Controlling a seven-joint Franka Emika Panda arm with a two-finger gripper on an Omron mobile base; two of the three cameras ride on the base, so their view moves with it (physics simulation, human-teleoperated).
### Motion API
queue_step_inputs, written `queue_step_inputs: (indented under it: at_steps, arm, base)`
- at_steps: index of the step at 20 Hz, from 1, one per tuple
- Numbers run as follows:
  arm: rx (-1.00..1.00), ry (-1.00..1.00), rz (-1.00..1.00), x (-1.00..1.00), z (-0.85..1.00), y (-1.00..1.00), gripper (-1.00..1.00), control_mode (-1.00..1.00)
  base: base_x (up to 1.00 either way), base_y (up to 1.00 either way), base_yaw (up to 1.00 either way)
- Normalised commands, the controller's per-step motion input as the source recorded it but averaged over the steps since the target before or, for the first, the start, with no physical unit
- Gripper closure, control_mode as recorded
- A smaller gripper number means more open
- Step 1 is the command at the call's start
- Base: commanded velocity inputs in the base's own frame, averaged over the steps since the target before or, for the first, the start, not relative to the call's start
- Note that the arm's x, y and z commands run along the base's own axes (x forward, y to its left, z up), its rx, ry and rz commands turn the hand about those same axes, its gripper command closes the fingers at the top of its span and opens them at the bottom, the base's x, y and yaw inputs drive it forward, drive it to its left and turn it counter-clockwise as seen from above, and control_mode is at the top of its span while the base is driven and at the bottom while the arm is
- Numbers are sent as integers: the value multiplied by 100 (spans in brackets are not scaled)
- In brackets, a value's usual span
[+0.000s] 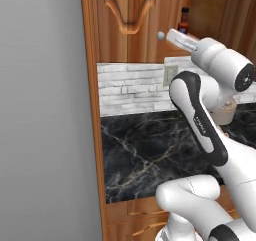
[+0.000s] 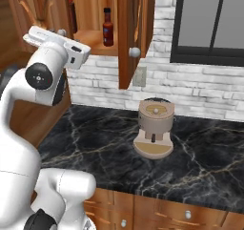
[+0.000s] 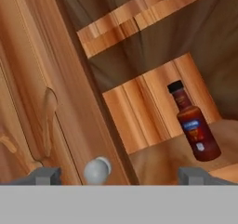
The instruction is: The dining table condiment station is running low on condiment bottle. Refill the condiment station by opening the cabinet and taking the condiment bottle from the cabinet and placing it on the dining table.
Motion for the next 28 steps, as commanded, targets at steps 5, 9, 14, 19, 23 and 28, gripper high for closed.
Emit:
queue_step_inputs:
  at_steps: [5,9,14,19,23,28]
  arm:
    - [16,11,0,0,3,22,-100,-100]
    - [20,4,0,-6,22,-5,-100,-100]
    - [21,7,0,-5,10,-18,-100,-100]
    - [28,5,1,-15,-8,-44,-100,-100]
    - [29,3,0,-4,-16,-24,-100,-100]
    - [18,7,0,22,-35,11,-100,-100]
  base:
    - [0,0,0]
    - [0,0,0]
    - [0,0,0]
    - [0,0,0]
    - [0,0,0]
    - [0,0,0]
